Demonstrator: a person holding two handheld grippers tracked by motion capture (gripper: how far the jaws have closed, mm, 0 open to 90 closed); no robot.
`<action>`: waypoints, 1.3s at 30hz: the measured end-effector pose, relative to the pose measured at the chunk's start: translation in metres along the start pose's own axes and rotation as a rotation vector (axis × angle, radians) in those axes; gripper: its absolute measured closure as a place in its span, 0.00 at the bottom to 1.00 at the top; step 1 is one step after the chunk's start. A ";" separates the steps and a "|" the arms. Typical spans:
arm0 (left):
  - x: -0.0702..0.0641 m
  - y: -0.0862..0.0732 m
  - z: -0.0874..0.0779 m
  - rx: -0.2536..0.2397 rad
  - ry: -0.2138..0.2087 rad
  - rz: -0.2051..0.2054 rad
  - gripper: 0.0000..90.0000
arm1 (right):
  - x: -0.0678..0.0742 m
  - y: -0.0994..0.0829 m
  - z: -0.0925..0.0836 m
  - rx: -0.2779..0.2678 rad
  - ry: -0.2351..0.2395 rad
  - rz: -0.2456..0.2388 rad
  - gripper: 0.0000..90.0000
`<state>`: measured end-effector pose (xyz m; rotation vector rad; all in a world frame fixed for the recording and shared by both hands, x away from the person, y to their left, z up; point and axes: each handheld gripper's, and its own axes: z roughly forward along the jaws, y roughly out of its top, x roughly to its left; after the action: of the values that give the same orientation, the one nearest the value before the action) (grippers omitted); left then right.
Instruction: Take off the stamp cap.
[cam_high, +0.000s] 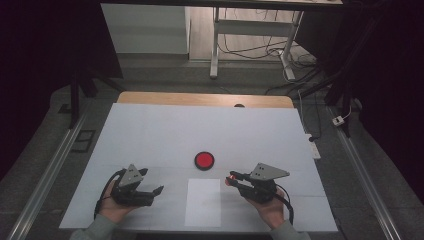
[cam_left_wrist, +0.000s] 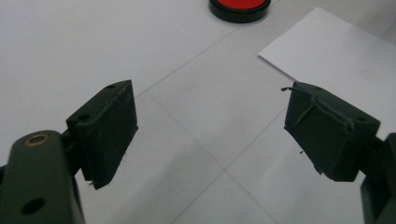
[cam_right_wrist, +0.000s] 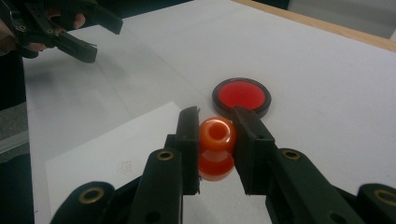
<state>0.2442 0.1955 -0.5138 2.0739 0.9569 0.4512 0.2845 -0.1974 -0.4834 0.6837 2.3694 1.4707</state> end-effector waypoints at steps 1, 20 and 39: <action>-0.001 0.002 0.001 -0.002 -0.005 0.004 0.19 | 0.000 0.000 0.000 0.000 0.000 0.001 0.80; -0.011 0.017 0.010 -0.020 -0.087 -0.023 0.19 | -0.002 0.002 -0.001 -0.031 0.009 0.023 0.80; -0.026 0.029 0.011 -0.035 -0.136 0.009 0.21 | -0.011 0.001 0.008 -0.043 0.017 0.059 0.80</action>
<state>0.2476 0.1585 -0.4980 2.0500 0.8541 0.3253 0.2976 -0.1967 -0.4865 0.7394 2.3421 1.5532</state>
